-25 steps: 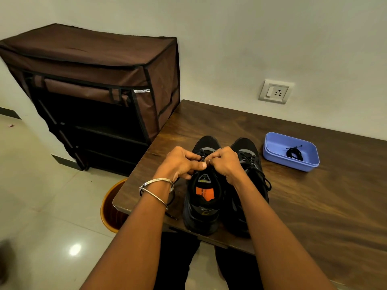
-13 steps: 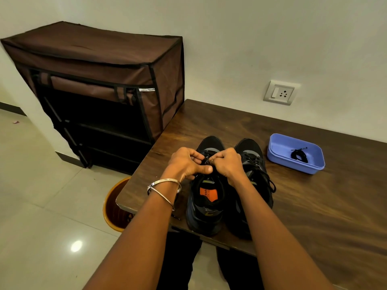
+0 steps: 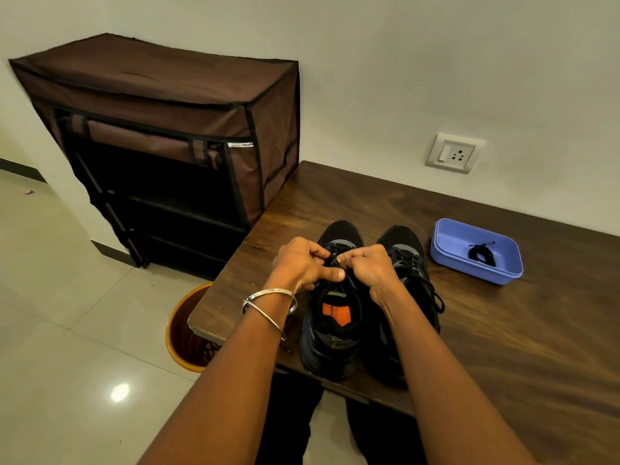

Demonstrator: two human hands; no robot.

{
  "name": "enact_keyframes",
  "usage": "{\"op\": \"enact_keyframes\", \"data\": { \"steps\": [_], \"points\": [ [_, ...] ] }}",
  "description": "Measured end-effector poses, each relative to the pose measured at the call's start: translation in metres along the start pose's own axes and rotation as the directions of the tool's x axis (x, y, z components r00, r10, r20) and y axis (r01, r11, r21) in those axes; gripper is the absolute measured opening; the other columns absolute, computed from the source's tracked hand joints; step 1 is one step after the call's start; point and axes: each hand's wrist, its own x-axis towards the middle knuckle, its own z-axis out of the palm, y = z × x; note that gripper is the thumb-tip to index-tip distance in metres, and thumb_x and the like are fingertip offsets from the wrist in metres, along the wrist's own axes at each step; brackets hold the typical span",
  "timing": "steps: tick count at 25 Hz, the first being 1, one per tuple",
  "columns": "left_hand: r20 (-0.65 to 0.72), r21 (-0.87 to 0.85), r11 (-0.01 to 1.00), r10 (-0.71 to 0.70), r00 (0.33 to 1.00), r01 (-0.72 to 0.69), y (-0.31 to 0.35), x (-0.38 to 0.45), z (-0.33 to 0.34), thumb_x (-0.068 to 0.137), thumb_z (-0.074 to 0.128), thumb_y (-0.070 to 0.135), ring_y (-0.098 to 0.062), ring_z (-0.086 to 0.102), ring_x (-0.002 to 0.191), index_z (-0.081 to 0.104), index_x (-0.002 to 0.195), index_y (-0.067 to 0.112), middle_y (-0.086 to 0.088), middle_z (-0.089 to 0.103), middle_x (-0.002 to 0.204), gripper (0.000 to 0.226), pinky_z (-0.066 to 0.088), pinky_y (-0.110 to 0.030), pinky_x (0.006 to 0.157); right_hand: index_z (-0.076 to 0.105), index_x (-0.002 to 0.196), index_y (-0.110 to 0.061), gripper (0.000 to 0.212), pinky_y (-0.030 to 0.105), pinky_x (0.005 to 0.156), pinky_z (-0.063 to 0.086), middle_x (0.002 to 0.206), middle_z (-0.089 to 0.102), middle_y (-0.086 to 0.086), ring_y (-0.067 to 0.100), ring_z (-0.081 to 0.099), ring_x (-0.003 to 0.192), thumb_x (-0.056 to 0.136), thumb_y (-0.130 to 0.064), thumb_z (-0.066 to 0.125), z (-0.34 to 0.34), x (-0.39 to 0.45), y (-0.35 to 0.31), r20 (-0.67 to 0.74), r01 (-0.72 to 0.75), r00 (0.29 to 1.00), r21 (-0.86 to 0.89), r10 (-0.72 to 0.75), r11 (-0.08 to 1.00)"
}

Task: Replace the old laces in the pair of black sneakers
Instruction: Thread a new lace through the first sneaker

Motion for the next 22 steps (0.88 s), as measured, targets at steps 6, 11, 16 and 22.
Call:
{"op": "enact_keyframes", "data": {
  "steps": [6,11,16,22],
  "points": [
    [-0.001,0.034,0.999,-0.012,1.000,0.012,0.000,0.000,-0.002,0.054,0.094,0.027,-0.016,0.069,0.086,0.072,0.105,0.022,0.001,0.070,0.096,0.057,0.062,-0.036,0.069,0.080,0.081,-0.012,0.019,0.030,0.083,0.054,0.091,0.076,0.007,0.017,0.064,0.092,0.084,-0.003,0.063,0.002,0.000,-0.003,-0.026,0.059,0.998,-0.116,-0.062,0.992],
    [-0.042,0.046,0.998,-0.046,0.998,0.048,0.001,0.002,0.001,0.052,0.094,0.031,-0.017,0.070,0.081,0.074,0.098,0.027,-0.001,0.071,0.096,0.050,0.062,-0.035,0.065,0.081,0.085,-0.011,0.015,0.027,0.080,0.053,0.090,0.076,0.006,0.014,0.065,0.091,0.086,-0.007,0.066,0.000,-0.002,0.000,-0.060,0.127,0.989,-0.140,-0.136,0.982],
    [0.011,0.034,0.999,-0.039,0.999,0.039,0.001,-0.001,0.000,0.058,0.092,0.028,-0.014,0.067,0.085,0.072,0.106,0.026,0.002,0.069,0.099,0.053,0.060,-0.028,0.066,0.080,0.083,-0.012,0.014,0.030,0.082,0.054,0.089,0.075,0.005,0.017,0.065,0.094,0.086,-0.008,0.067,0.005,-0.005,0.002,-0.118,0.128,0.982,-0.145,-0.145,0.981],
    [0.029,0.010,0.999,-0.034,0.999,0.034,-0.001,-0.003,0.004,0.053,0.095,0.030,-0.017,0.066,0.095,0.062,0.126,0.022,0.001,0.066,0.107,0.081,0.060,-0.035,0.076,0.076,0.056,-0.016,0.036,0.042,0.081,0.059,0.065,0.073,0.004,0.023,0.069,0.075,0.080,0.007,0.063,-0.012,0.009,0.004,0.132,-0.036,0.991,0.049,0.029,0.998]
  ]
}}
